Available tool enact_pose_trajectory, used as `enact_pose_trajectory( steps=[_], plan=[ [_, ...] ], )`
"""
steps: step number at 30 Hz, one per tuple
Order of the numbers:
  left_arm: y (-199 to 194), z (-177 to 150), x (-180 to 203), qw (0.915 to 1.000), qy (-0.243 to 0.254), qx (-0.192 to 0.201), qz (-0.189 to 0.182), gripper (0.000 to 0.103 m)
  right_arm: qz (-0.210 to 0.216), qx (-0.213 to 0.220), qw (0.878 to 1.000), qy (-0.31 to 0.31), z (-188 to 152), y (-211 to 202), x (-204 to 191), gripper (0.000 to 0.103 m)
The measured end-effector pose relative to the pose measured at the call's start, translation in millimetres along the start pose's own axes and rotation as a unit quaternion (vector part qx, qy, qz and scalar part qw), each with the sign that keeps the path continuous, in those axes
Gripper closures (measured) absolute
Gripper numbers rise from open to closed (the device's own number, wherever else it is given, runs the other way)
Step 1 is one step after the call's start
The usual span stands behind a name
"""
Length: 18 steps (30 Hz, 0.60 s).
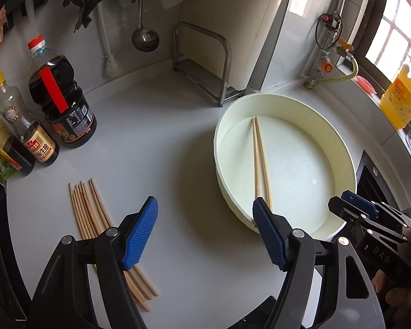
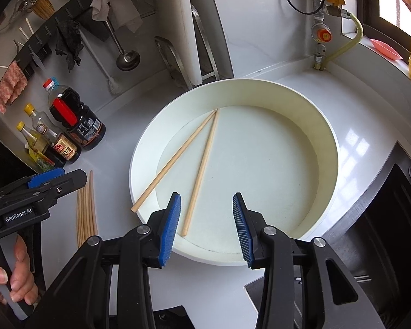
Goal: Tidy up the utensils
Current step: 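Withdraw both open grippers from the basin back toward the chopstick bundle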
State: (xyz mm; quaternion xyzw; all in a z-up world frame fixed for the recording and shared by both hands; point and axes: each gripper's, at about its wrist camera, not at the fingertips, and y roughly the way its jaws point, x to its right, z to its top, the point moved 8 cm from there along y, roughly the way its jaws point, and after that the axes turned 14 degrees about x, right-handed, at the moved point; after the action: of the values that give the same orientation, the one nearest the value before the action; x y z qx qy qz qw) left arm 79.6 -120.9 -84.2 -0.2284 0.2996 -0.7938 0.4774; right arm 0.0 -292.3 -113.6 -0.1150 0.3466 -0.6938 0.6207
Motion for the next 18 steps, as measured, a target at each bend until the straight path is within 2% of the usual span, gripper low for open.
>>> enact_pose_trajectory(
  steps=[13, 18],
  plan=[
    [-28, -16, -52, 0.9993, -0.027, 0.008, 0.026, 0.030, 0.026, -0.005, 0.999, -0.036, -9, 2, -55, 0.062],
    [-38, -25, -78, 0.9981, -0.048, 0.009, 0.038, 0.028, 0.036, -0.010, 0.998, -0.054, -13, 3, -80, 0.058]
  ],
)
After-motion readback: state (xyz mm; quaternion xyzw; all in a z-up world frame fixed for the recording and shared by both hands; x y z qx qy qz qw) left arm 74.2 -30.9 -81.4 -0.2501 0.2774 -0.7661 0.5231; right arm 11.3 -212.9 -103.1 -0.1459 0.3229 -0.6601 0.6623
